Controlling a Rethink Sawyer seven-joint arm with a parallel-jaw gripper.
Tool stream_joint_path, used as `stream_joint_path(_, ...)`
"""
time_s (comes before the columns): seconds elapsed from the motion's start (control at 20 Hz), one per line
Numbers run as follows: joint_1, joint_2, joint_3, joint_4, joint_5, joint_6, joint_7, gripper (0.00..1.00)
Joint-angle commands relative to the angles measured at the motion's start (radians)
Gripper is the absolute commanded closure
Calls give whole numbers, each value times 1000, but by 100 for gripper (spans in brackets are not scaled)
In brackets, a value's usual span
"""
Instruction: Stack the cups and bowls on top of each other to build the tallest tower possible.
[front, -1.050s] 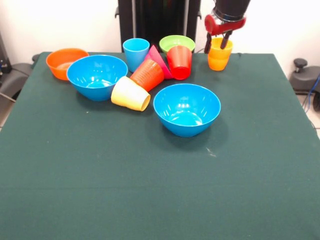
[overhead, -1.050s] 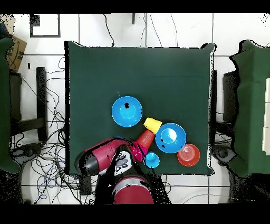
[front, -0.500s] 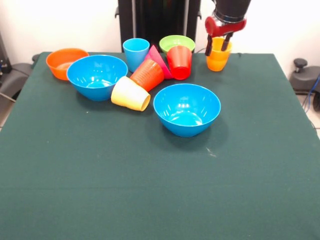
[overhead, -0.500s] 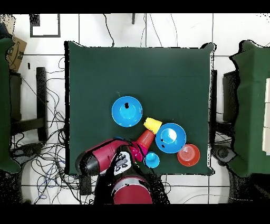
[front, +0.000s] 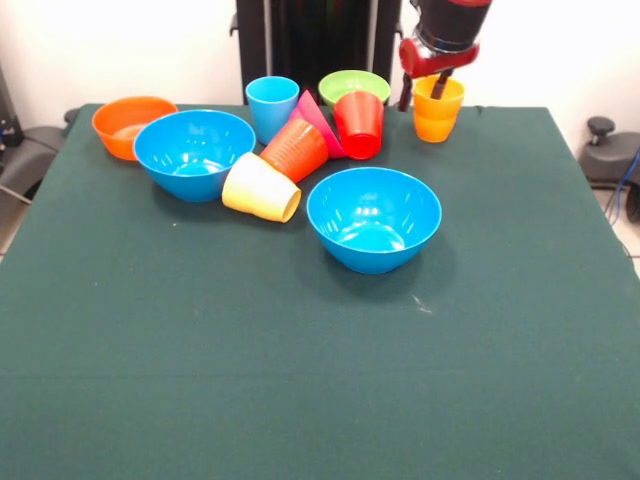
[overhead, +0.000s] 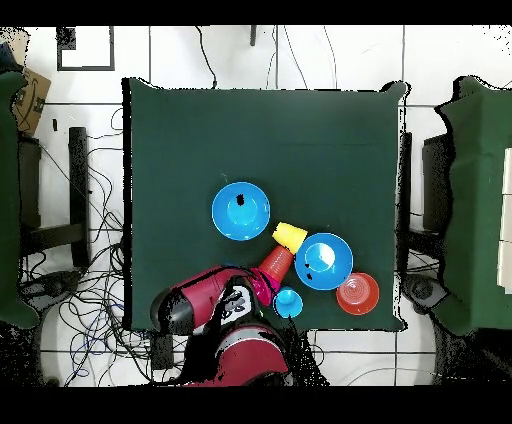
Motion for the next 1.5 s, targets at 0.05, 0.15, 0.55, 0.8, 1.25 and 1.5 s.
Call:
stream_joint_path(0.05, 19, 47, 25, -57, 42, -1, 143, 0)
stream_joint_path(0.15, 20, 55, 26, -63, 44, -3, 142, 0)
stream_joint_path(0.55, 31, 56, 24, -72, 58, -25, 157, 0)
stream_joint_path(0.8, 34, 59, 25, -77, 64, -16, 153, 0)
stream_joint_path(1.25, 34, 59, 24, -75, 71, -26, 137, 100)
stream_joint_path(1.5, 33, 59, 25, -77, 70, -31, 134, 100)
